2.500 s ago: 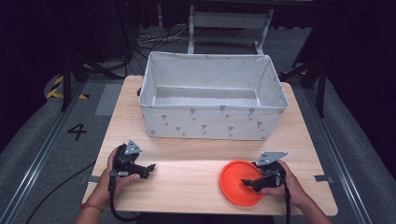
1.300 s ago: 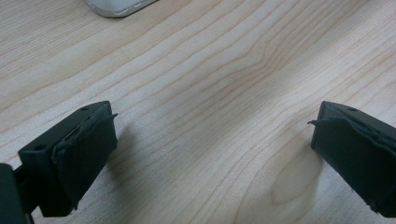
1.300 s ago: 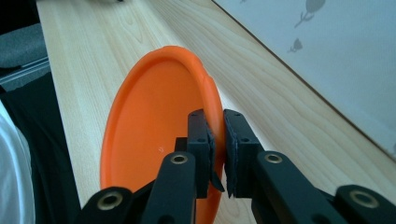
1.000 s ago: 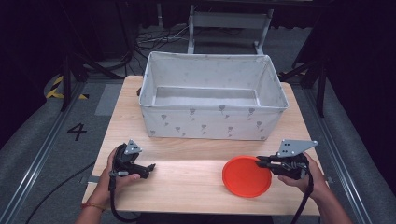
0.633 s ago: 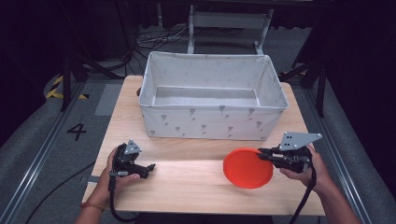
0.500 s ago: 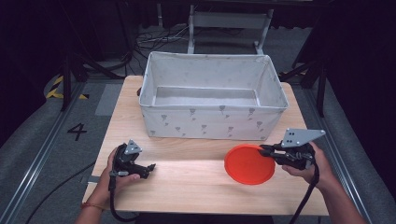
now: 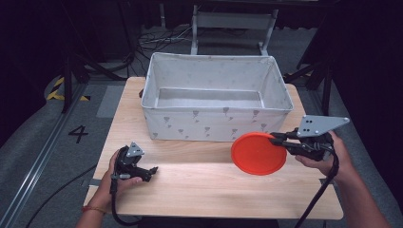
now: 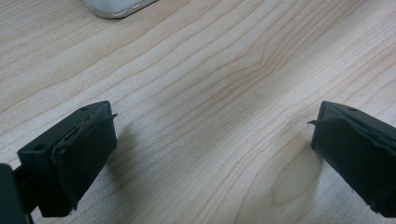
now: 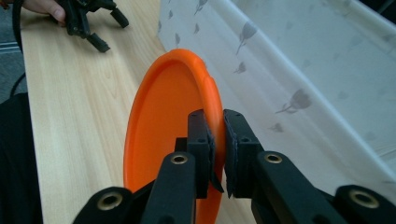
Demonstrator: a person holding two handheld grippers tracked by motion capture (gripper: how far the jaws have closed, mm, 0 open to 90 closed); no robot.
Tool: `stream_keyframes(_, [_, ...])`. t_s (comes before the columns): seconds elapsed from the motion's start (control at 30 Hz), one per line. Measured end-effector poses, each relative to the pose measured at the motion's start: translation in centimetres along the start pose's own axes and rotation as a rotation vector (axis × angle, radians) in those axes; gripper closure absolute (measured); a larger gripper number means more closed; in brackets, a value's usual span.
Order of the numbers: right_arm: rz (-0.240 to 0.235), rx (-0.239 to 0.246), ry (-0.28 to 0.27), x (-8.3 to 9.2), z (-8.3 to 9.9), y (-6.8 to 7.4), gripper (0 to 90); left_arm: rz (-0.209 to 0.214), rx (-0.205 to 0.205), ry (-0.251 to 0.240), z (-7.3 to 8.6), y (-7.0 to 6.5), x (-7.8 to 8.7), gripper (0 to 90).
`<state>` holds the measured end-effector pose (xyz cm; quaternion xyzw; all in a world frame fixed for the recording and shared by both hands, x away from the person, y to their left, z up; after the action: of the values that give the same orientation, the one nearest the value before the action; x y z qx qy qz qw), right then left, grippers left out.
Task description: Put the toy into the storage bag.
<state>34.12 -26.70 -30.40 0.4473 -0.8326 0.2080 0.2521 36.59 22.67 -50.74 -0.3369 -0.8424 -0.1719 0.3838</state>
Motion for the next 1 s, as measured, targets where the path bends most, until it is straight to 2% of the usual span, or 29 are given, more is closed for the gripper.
stream_keyframes(0.3, [0.038,0.016,-0.025,2.2,-2.8,-0.7,82.4,0.0,0.0,0.0,0.0,0.0,0.0,0.5])
stream_keyframes(0.67, [0.078,0.02,-0.051,3.5,-5.6,-1.9,82.4,-0.001,-0.003,0.0,0.0,0.0,0.0,0.5])
stream_keyframes(1.0, [0.112,0.003,-0.084,3.8,-7.9,-4.0,82.4,-0.001,-0.003,0.0,0.0,0.0,0.0,0.5])
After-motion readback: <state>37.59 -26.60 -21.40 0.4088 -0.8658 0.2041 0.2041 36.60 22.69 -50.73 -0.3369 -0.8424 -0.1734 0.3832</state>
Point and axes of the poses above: each handheld gripper's, and its own axes: x roughly backward along the jaws, z roughly out of its underside, y roughly to its left, the point moved 1 cm from there along -x, roughly forward along the jaws, and after that the axes turned 5 degrees about -x, right-handed, at the moved point
